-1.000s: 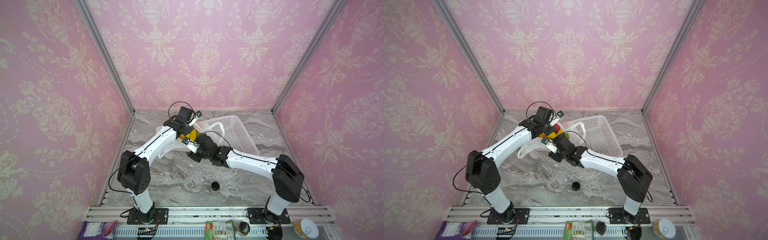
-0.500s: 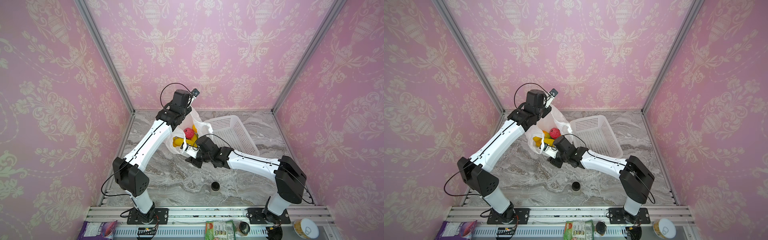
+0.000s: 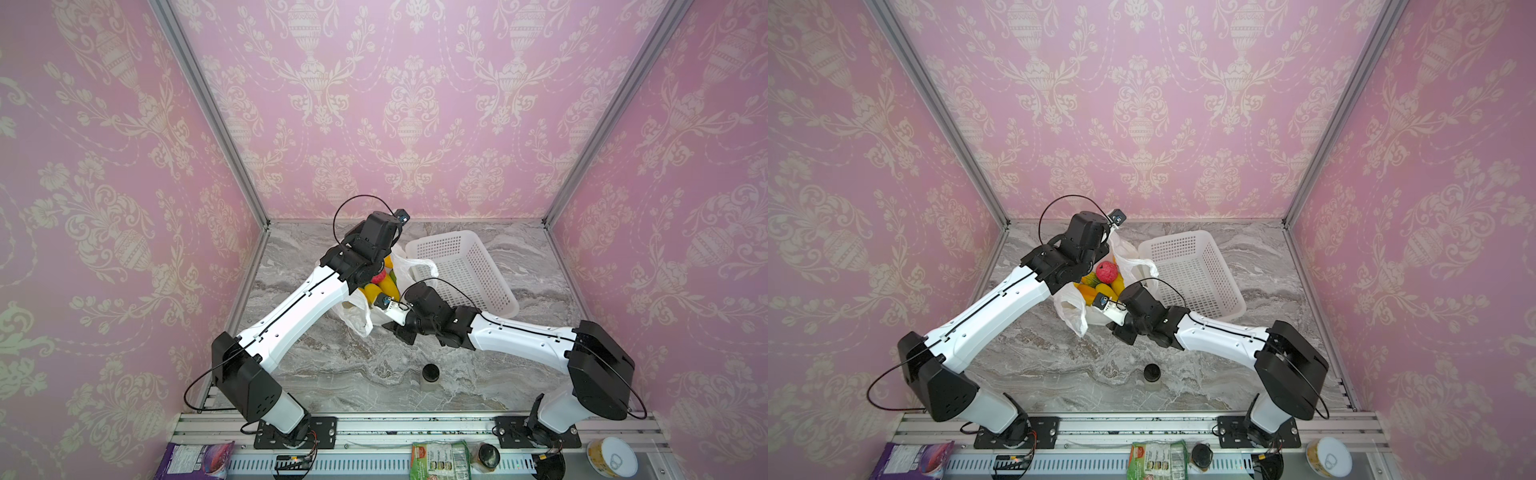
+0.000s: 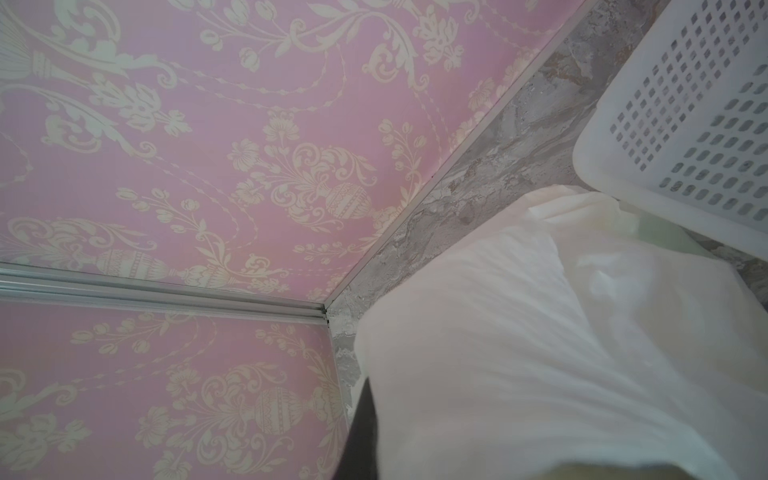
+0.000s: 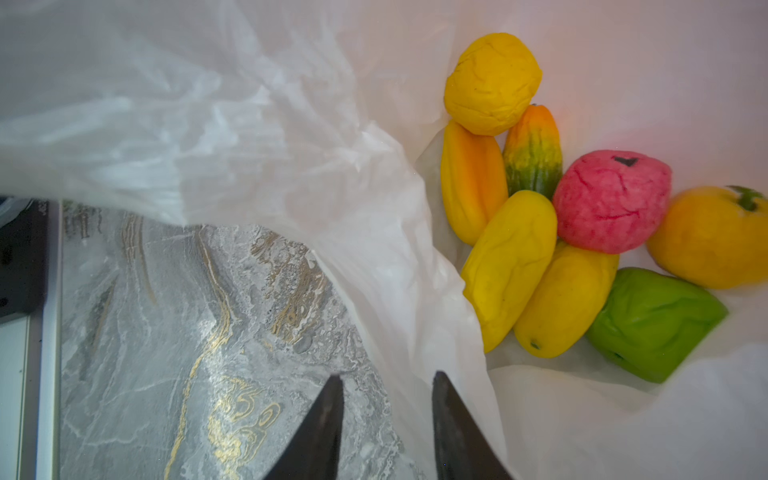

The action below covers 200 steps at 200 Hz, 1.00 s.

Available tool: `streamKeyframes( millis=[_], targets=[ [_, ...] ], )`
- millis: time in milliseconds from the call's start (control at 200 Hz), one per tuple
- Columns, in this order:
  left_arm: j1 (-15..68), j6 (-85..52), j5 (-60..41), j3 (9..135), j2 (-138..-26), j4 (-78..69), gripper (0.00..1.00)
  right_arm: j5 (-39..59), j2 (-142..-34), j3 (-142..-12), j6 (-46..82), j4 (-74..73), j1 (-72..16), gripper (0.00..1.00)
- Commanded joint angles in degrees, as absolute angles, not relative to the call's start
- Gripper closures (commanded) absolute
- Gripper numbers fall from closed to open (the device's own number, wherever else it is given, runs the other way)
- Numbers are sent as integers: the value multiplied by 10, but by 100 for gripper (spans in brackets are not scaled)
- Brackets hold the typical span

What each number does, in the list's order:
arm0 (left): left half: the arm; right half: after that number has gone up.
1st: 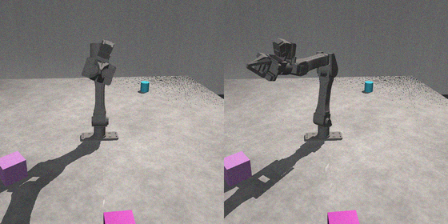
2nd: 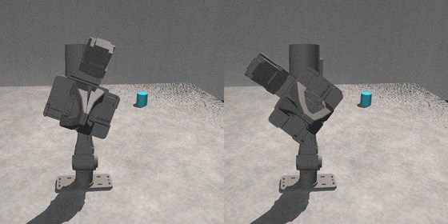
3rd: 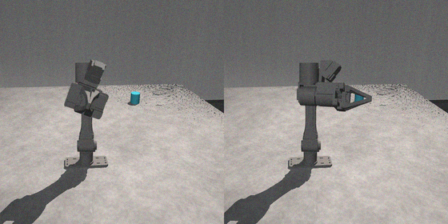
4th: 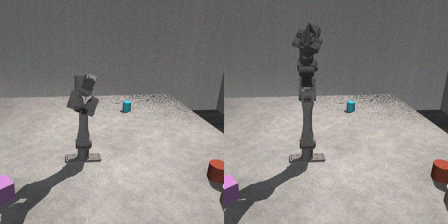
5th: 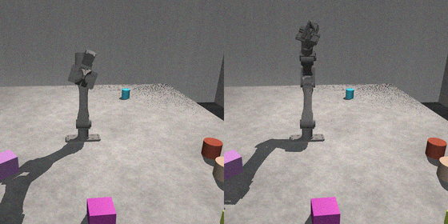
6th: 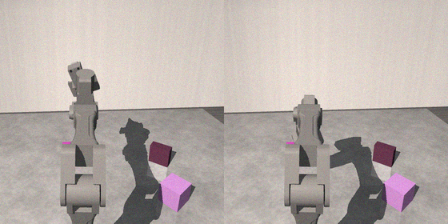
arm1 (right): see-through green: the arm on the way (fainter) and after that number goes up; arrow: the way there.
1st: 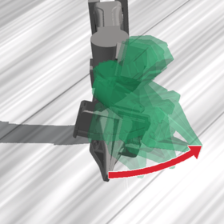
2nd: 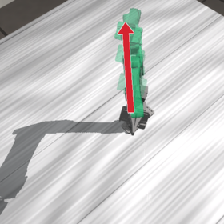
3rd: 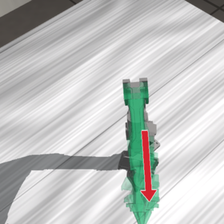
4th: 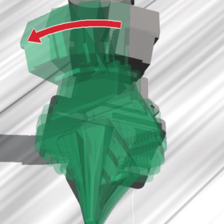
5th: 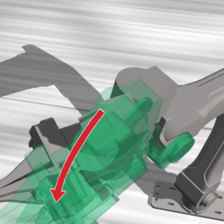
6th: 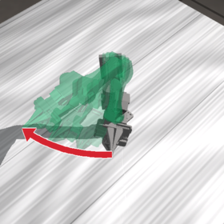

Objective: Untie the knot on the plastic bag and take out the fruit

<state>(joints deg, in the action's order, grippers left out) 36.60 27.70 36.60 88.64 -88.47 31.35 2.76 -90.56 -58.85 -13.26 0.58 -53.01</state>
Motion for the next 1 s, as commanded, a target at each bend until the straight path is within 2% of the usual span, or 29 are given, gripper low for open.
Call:
streamKeyframes(
  millis=[0, 150, 190, 230, 260, 315, 360, 375, 495, 686, 856, 996],
  targets=[
    [367, 214, 339, 877, -843, 323, 100, -50, -888, -573, -105, -46, -527, 61],
    [370, 193, 291, 850, -812, 311, 100, -80, -898, -582, -78, -60, -523, 58],
    [370, 188, 285, 840, -806, 304, 96, -80, -905, -589, -67, -65, -523, 58],
    [369, 183, 285, 828, -799, 291, 83, -84, -914, -592, -50, -76, -525, 57],
    [370, 180, 291, 816, -794, 278, 68, -86, -921, -595, -34, -86, -526, 54],
    [371, 170, 316, 787, -780, 244, 38, -87, -936, -600, -11, -99, -526, 48],
    [370, 151, 351, 756, -760, 202, 5, -96, -946, -603, 1, -102, -526, 47],
    [370, 140, 364, 745, -753, 187, 1, -99, -948, -604, 5, -104, -526, 46],
    [369, 21, 402, 675, -659, 153, 1, -105, -966, -611, 31, -110, -526, 40],
    [369, -143, 371, 589, -480, 251, 1, -121, -999, -643, 71, -86, -526, 29],
    [368, -203, 302, 496, -334, 296, 1, -160, -1045, -707, 107, -33, -526, 21],
    [368, -203, 239, 445, -296, 277, 1, -188, -1072, -730, 129, -11, -530, 14]
  ],
)
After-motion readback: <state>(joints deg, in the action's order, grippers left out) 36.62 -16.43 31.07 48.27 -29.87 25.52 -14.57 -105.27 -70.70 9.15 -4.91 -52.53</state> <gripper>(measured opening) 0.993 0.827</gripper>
